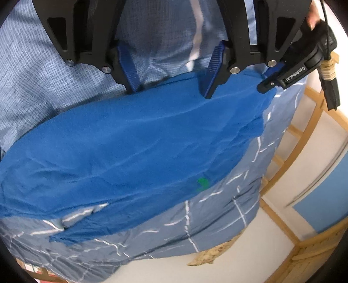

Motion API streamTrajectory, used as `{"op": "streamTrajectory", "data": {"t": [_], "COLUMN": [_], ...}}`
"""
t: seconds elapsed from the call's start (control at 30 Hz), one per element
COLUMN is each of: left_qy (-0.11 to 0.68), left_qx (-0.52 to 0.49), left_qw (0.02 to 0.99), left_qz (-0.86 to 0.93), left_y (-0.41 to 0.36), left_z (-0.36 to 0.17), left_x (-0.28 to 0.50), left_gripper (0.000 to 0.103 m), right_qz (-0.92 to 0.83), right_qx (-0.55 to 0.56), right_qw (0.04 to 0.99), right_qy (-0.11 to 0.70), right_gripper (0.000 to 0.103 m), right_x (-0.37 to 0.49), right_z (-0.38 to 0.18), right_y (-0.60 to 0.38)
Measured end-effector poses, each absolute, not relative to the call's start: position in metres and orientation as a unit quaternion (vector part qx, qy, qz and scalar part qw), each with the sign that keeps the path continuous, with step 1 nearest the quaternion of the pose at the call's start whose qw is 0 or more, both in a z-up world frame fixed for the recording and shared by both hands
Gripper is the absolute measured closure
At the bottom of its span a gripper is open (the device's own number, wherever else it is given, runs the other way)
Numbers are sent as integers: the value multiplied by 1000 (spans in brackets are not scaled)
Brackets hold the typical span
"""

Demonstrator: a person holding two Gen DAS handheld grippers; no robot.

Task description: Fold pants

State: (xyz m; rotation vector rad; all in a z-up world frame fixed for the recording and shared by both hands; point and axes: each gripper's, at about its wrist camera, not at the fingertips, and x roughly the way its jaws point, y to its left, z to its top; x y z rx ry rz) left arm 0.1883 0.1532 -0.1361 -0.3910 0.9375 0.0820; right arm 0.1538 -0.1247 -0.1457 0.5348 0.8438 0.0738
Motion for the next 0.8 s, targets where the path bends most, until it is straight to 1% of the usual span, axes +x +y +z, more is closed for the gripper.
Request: {"op": "streamTrajectory", "data": {"t": [0.03, 0.07, 0.1, 0.13, 0.17, 0.2, 0.33, 0.43, 0.53, 0.73, 0.8], "left_qy": [450, 452, 451, 448, 444, 441, 421, 420, 425, 443, 448], "left_qx": [-184, -180, -178, -180, -185, -189, -174, -160, -166, -179, -174], "left_qw": [873, 873, 874, 875, 876, 877, 889, 893, 889, 877, 875], "left_qz": [41, 43, 43, 40, 34, 31, 35, 41, 44, 52, 55], "left_y": [152, 151, 150, 150, 151, 152, 144, 139, 141, 145, 144], "left_z": [-138, -139, -140, -140, -138, -137, -123, -114, -111, -121, -124], "left_x": [190, 192, 191, 190, 188, 186, 178, 170, 163, 160, 161], "left_gripper": [59, 66, 75, 78, 82, 84, 86, 86, 86, 85, 83], "right_qz": [32, 32, 31, 31, 34, 37, 57, 63, 67, 65, 66], "right_qx": [260, 260, 258, 256, 255, 253, 232, 210, 207, 202, 194], "right_qw": [876, 876, 877, 877, 877, 876, 879, 886, 882, 868, 869], "right_qy": [404, 404, 404, 405, 405, 408, 412, 409, 417, 448, 451], "right_gripper": [44, 45, 50, 54, 64, 71, 86, 89, 91, 91, 90], "right_x": [154, 156, 156, 157, 158, 159, 157, 148, 141, 140, 141], "right_z": [-147, -148, -149, -149, -149, -149, -139, -129, -126, -139, -140], "right_y": [-126, -127, -127, -127, -128, -128, -127, -126, -127, -124, -123]}}
